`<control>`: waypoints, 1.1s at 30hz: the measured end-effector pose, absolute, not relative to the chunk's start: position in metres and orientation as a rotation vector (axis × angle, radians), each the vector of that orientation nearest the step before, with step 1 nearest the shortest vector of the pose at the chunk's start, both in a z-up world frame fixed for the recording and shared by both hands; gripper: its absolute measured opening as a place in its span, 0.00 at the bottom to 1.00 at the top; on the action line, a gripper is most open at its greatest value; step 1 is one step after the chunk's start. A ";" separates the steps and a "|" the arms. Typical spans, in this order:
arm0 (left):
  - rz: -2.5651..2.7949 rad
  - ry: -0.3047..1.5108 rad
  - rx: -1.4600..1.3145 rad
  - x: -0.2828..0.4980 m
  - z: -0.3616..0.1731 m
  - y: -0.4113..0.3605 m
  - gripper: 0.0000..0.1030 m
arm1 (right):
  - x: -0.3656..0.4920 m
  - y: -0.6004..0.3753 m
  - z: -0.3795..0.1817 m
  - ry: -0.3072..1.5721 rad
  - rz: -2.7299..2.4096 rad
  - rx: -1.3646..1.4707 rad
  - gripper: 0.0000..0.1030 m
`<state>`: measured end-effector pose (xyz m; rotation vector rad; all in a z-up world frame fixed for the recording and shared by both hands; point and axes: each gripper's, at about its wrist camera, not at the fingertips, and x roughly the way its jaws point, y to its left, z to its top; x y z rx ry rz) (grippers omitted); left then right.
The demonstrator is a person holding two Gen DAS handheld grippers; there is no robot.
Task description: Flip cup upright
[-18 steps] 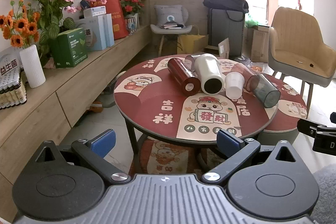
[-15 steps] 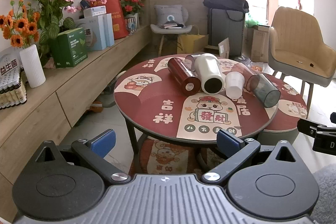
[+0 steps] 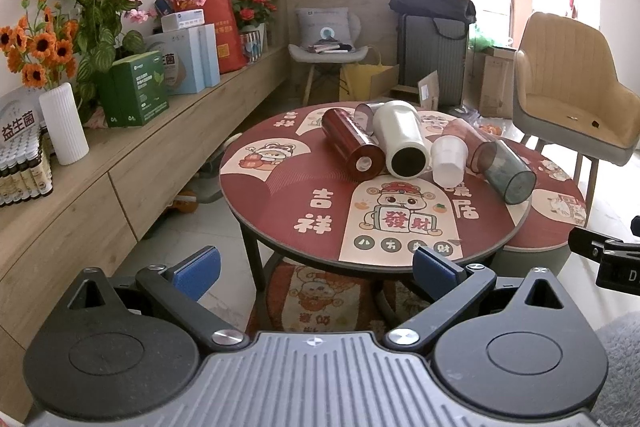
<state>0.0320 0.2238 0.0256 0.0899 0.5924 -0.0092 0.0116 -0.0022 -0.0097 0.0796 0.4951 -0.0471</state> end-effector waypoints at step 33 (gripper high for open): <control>-0.009 0.593 0.089 0.032 0.026 0.223 1.00 | 0.011 -0.004 -0.010 0.499 -0.054 0.084 1.00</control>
